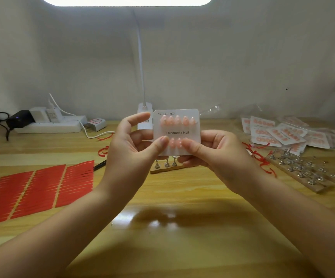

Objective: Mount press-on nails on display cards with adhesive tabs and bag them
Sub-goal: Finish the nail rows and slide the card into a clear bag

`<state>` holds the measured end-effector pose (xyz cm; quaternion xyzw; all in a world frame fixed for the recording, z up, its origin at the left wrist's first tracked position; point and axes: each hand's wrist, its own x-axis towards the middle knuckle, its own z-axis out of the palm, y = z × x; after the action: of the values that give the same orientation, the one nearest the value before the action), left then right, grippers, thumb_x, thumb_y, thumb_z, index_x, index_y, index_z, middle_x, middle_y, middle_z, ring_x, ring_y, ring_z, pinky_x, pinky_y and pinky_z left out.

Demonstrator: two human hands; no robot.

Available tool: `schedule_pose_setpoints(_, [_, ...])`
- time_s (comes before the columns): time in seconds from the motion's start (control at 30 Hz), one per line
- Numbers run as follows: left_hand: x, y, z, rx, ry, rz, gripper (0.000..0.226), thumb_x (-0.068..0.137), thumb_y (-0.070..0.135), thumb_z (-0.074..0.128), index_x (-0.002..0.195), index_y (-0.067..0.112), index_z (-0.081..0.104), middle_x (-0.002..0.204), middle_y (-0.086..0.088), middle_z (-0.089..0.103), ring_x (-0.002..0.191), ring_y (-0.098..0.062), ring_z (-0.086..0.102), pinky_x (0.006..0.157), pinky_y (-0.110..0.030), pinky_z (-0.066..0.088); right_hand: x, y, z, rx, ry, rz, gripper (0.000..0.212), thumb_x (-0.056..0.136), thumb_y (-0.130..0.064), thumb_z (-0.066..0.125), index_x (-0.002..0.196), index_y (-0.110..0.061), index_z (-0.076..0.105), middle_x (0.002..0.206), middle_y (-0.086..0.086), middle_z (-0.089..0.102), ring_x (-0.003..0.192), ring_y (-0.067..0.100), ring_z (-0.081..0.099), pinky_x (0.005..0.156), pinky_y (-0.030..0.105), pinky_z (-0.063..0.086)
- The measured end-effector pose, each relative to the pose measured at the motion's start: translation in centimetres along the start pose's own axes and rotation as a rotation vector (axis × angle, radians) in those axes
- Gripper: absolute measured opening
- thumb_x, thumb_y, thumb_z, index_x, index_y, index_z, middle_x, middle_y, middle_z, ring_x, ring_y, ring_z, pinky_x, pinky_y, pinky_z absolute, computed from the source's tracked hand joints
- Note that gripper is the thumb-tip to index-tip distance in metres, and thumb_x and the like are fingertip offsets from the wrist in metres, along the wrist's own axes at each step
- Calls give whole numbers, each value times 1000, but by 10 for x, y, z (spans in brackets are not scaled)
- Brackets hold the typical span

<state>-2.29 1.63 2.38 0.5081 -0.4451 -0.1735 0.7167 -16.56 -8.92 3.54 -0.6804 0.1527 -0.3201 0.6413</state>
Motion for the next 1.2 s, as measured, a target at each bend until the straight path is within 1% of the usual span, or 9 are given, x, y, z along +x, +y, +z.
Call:
schedule_pose_setpoints(0.17, [2,-3,-2,3,12,-17,51,77,12,73,120,25,51,87,3,74,84,-15,73,65,-21,56,3,-1,-3,166,-90,65,30,81,-23,61,98,0,70,91,16,73,80,26,70,66,25,57])
schedule_pose_setpoints(0.3, [2,-2,-2,-3,4,-50,55,72,19,74,121,25,50,90,-2,75,85,-18,73,67,-24,57,3,4,-3,75,-39,20,19,84,-14,63,100,-7,71,95,15,74,83,26,72,68,24,57])
schedule_pose_setpoints(0.5, [6,-7,-5,-74,-49,-281,71,65,18,77,130,20,47,95,-13,75,89,-29,73,80,-44,55,1,13,-2,-33,34,-32,13,92,-4,59,95,-9,71,88,11,76,77,23,73,64,23,57])
schedule_pose_setpoints(0.63, [8,-13,-7,-20,-33,-305,60,75,6,77,127,21,50,93,-15,74,87,-30,73,83,-48,55,2,21,-2,-57,45,43,12,90,-8,62,96,-5,72,88,16,75,81,27,73,67,28,59])
schedule_pose_setpoints(0.77, [9,-19,-9,-11,-44,-330,56,78,6,75,127,21,50,93,-12,75,85,-28,73,75,-41,56,4,26,-5,13,9,76,17,93,-8,56,96,-1,71,92,19,73,86,32,72,71,32,60])
schedule_pose_setpoints(0.93, [11,-25,-10,-65,-58,-372,49,84,11,70,127,22,49,91,-9,76,86,-24,73,66,-29,59,6,34,-7,-1,19,61,15,92,-10,60,101,-5,71,96,13,75,90,26,72,71,28,60])
schedule_pose_setpoints(1.03, [10,-26,-9,-39,-89,-394,70,66,25,79,128,25,45,92,-6,76,86,-22,74,65,-27,59,5,37,-7,-18,27,70,12,90,-10,62,98,-8,71,93,11,75,87,25,73,70,26,59])
schedule_pose_setpoints(1.1, [9,-27,-9,14,-95,-385,73,62,22,82,125,28,45,90,-6,76,84,-21,74,63,-25,57,4,38,-6,-50,25,63,10,90,-9,63,98,-9,71,90,11,76,84,26,73,69,24,59])
schedule_pose_setpoints(1.2, [6,-31,-8,82,-103,-360,61,70,8,82,117,31,49,88,-6,76,83,-21,74,63,-26,57,2,39,-5,-131,19,25,10,91,-8,63,97,-10,71,88,10,76,80,25,74,67,23,58])
